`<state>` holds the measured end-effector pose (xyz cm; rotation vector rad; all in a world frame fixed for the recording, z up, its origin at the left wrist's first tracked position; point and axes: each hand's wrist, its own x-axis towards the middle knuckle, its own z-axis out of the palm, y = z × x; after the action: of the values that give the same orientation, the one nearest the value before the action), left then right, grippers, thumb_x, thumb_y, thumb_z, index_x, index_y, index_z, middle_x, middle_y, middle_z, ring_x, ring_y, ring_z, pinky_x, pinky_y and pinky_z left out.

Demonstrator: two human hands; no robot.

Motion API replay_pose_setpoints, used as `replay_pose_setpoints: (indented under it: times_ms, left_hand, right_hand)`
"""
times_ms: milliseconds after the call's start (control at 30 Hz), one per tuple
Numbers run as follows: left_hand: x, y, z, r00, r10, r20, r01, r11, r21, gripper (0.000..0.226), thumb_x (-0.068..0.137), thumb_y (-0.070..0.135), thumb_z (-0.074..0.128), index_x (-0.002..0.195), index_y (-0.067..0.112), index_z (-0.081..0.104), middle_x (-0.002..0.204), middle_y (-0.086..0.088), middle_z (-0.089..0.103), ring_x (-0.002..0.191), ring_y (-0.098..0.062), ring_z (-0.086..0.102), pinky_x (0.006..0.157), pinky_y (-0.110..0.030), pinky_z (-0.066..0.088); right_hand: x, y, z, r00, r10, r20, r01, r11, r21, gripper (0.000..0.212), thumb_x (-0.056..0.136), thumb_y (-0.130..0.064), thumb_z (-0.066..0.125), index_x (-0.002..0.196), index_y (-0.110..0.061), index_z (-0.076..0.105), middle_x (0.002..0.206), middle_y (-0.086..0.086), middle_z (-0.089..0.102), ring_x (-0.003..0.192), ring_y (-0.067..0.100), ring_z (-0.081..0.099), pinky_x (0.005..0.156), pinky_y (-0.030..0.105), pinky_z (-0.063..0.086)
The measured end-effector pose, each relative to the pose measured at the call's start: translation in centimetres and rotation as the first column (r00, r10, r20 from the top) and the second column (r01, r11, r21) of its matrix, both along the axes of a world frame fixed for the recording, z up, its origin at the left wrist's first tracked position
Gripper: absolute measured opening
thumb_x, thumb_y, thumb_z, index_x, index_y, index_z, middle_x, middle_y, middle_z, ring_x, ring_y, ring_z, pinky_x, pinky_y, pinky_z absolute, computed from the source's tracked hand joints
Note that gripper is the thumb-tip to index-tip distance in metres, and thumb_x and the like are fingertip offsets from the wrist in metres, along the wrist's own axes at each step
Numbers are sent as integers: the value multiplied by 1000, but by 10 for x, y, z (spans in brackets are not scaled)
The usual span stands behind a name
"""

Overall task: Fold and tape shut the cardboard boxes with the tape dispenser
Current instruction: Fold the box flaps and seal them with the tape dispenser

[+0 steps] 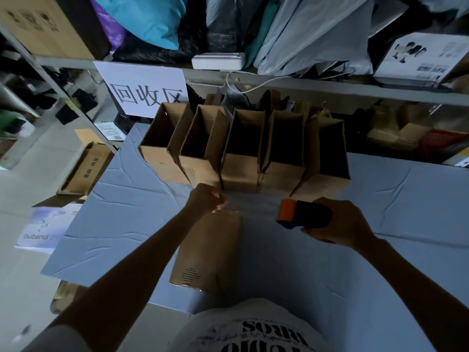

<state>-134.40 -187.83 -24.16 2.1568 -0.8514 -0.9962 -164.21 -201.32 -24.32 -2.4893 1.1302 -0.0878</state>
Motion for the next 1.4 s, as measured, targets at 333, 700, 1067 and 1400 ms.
replay_pose_setpoints:
  times_ms: [333,700,1067,1400]
  left_hand:
    - [-8,2,-22,997,-35,68,39,997,-63,11,78,12,76,87,6,75,79,-2,70,67,-4,64,60,-10,46]
    - [-11,2,-41,966,-84,246,99,994,-48,11,81,23,75,77,32,69,90,6,73,79,-6,64,65,-16,46]
    - [-12,0,-46,965,-65,254,85,994,-68,5,84,20,72,88,19,74,96,0,73,86,-9,65,79,-26,53]
    - [-21,1,-40,944,-55,325,69,997,-30,11,86,22,69,96,20,74,102,2,73,97,-13,65,90,-38,52]
  right_hand:
    - [-11,-3,-6,996,-51,-68,53,998,31,53,61,-49,83,100,-22,60,76,-11,60,72,11,60,64,23,45]
    - [-10,-6,-7,998,-29,-64,31,999,28,53,63,-47,83,101,-19,61,80,-4,66,76,16,64,68,29,51]
    - [-7,-12,-9,999,-19,-43,20,999,25,56,61,-47,84,102,-18,61,82,-2,68,77,18,65,72,35,54]
    - [-11,-14,-15,999,-33,-22,34,998,46,54,60,-49,84,99,-20,60,77,-6,65,73,15,64,69,34,54]
